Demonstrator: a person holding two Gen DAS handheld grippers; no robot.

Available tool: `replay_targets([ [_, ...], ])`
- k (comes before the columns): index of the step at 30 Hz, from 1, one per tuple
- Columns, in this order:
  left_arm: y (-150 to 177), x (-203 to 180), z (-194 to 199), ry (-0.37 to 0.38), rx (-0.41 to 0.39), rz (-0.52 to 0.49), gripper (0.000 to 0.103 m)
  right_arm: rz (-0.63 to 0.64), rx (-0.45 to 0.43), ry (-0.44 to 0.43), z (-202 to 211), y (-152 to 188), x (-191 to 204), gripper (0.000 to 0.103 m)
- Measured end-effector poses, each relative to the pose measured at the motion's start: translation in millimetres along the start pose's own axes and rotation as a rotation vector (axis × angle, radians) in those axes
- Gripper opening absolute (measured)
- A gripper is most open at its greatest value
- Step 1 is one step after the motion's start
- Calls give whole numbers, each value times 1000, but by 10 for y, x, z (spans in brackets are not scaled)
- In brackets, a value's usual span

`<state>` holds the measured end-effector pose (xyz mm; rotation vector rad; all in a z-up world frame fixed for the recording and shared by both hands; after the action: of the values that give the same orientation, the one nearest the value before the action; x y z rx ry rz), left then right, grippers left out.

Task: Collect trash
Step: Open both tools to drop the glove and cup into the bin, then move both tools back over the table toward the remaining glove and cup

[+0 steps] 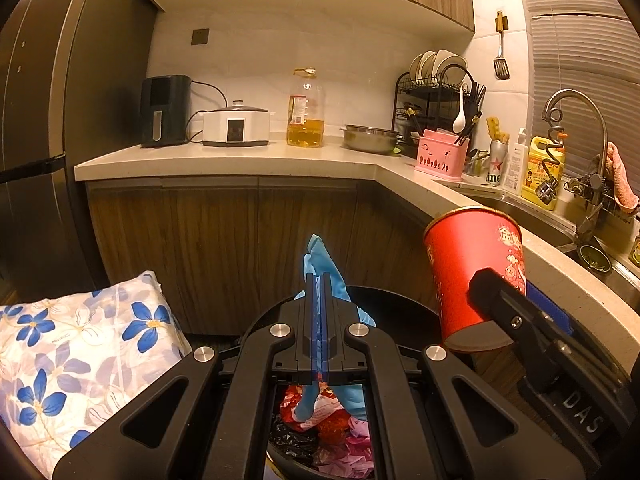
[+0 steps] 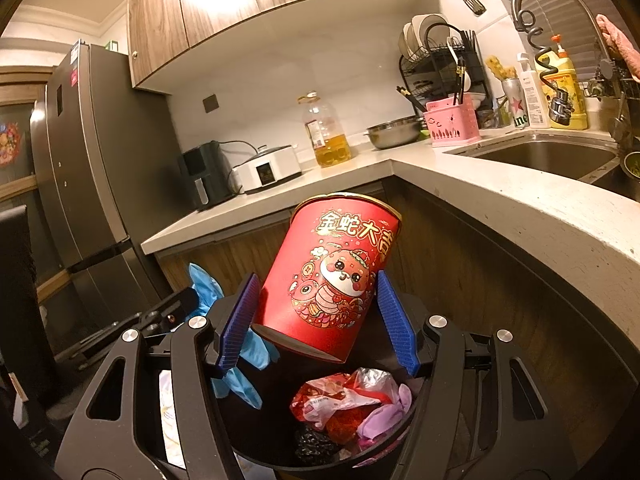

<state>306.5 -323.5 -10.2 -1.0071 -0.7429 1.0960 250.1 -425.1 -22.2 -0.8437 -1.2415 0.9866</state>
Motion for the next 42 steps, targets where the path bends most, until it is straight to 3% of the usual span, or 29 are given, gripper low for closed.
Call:
replay_targets([
  [14,90,-7,-142,19,27,-2,3,-1,-2,-12,-143,-66,-32,64],
  [16,107,0,-143,16,21,-7,29,-15,-8,-21,-139,-84,-59,74],
  [17,121,27,-144,14,20,3,56,-22,-17,-15,-124,-95,-78,78],
  [18,127,58,-144,15,19,17,63,-26,-22,-10,-110,-103,-93,78],
  [22,158,111,-142,-5,28,13,65,-34,-21,11,-65,-95,-119,78],
  [27,204,223,-69,-55,26,27,82,-9,-3,37,-18,-38,-47,79],
  [35,317,509,224,-169,12,34,94,38,16,32,74,68,214,84],
  [42,450,937,533,-274,-8,98,96,73,29,12,147,221,531,84],
])
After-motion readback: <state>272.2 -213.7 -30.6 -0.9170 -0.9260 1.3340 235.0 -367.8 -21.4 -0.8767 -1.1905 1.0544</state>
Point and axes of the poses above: each gripper's, at about its wrist camera, not at the fingertips, and z roughly against the way its jaws point, x to its left, y to its underside, the point moved 3 cm from there along -z, roughly the way its jaws point, and after that the axes turned 15 degrees about -y, right-handed, at the moved point
